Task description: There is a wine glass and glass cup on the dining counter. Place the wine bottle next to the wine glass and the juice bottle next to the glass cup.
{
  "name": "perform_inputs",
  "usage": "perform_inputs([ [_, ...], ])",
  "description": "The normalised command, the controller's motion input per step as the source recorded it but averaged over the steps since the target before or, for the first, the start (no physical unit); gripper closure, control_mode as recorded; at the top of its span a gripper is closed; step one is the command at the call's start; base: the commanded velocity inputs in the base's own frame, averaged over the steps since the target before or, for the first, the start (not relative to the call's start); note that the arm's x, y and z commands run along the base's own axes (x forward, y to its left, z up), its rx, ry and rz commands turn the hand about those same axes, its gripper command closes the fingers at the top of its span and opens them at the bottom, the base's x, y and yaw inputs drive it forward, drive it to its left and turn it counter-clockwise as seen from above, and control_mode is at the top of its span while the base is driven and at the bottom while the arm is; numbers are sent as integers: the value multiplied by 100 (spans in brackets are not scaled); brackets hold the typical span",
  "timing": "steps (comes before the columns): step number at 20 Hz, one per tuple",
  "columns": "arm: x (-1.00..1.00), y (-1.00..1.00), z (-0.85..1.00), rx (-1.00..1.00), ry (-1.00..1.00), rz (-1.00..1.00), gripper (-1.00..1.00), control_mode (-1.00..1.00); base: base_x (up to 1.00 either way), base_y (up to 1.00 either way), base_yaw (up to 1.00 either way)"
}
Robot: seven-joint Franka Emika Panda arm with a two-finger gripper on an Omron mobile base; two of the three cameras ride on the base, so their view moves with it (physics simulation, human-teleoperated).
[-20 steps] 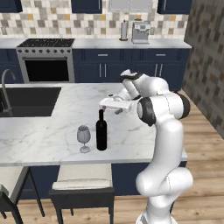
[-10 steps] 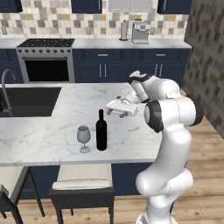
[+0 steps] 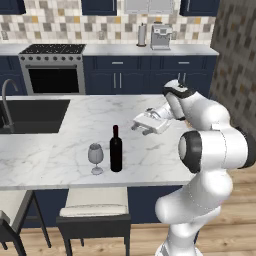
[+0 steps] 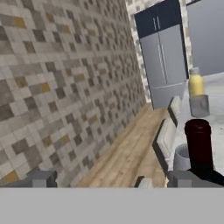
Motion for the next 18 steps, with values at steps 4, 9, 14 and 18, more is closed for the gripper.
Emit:
perform_inputs([
  [4,-46,-21,29,-15,0,-27,-100,-100,0,0,0],
  [9,-54,-6,17,-19,-1,-32,-100,-100,0,0,0],
  [14,-53,0,16,-19,-5,-40,-100,-100,0,0,0],
  [18,-47,0,14,-11,0,-50,-100,-100,0,0,0],
])
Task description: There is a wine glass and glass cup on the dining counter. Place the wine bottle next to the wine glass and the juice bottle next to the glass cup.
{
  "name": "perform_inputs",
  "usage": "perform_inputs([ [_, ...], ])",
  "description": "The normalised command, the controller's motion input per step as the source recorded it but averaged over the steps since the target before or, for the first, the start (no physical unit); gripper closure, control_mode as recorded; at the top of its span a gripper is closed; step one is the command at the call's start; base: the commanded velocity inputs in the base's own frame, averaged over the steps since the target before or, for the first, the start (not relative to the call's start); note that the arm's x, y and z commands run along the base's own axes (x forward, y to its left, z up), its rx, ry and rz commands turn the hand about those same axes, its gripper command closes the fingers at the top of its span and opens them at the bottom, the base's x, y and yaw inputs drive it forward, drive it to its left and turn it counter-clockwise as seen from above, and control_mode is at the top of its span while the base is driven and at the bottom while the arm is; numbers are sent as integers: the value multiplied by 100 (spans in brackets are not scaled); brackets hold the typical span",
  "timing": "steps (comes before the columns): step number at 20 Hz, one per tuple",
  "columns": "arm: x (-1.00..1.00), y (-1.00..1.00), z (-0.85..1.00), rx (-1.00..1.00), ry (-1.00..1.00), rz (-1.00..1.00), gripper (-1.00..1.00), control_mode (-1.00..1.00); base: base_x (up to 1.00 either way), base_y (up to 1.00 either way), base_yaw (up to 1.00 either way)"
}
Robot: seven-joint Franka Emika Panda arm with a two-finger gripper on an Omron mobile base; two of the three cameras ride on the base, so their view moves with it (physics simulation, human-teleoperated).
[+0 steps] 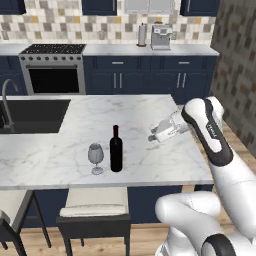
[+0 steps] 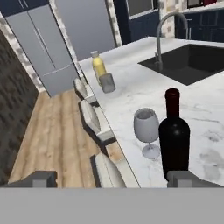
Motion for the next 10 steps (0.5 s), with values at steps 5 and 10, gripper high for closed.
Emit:
perform_inputs([
  [5,-42,0,19,-9,0,-47,-100,-100,0,0,0],
  [10,-40,0,25,0,9,-49,-100,-100,0,0,0],
])
